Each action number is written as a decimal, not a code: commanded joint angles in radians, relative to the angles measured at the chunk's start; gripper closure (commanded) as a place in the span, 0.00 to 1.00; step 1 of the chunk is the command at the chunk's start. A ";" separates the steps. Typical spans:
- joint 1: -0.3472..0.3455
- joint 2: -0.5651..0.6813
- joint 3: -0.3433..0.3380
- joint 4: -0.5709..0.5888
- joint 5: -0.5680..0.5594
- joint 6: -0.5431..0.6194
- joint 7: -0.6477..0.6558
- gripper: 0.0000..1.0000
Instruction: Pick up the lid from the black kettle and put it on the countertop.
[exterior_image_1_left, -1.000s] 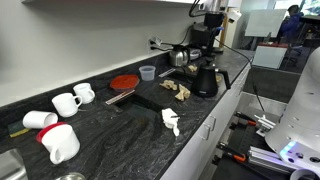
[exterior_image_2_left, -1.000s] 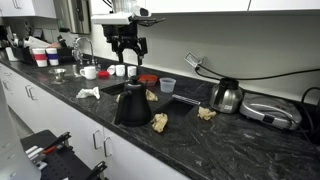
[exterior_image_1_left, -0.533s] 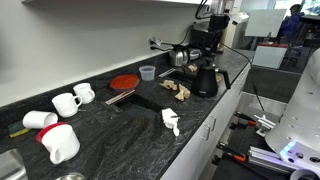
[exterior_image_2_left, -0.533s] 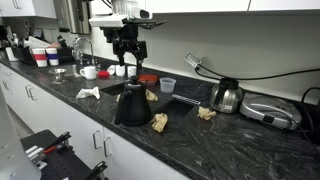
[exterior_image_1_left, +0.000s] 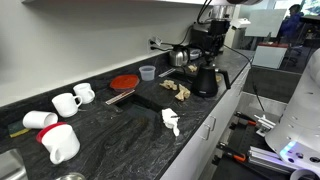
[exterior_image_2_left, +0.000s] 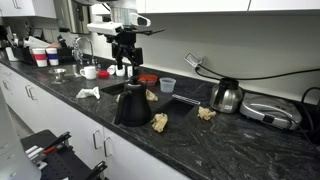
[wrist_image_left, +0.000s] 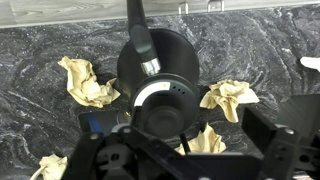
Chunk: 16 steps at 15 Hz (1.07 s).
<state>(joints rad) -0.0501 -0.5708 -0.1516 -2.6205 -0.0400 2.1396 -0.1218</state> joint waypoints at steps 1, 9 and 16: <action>-0.024 0.025 0.007 -0.016 0.007 0.077 0.012 0.00; -0.043 0.119 0.021 -0.006 -0.017 0.186 0.032 0.00; -0.048 0.114 0.024 0.001 -0.017 0.168 0.057 0.00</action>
<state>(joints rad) -0.0781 -0.4656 -0.1495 -2.6303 -0.0496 2.3161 -0.0818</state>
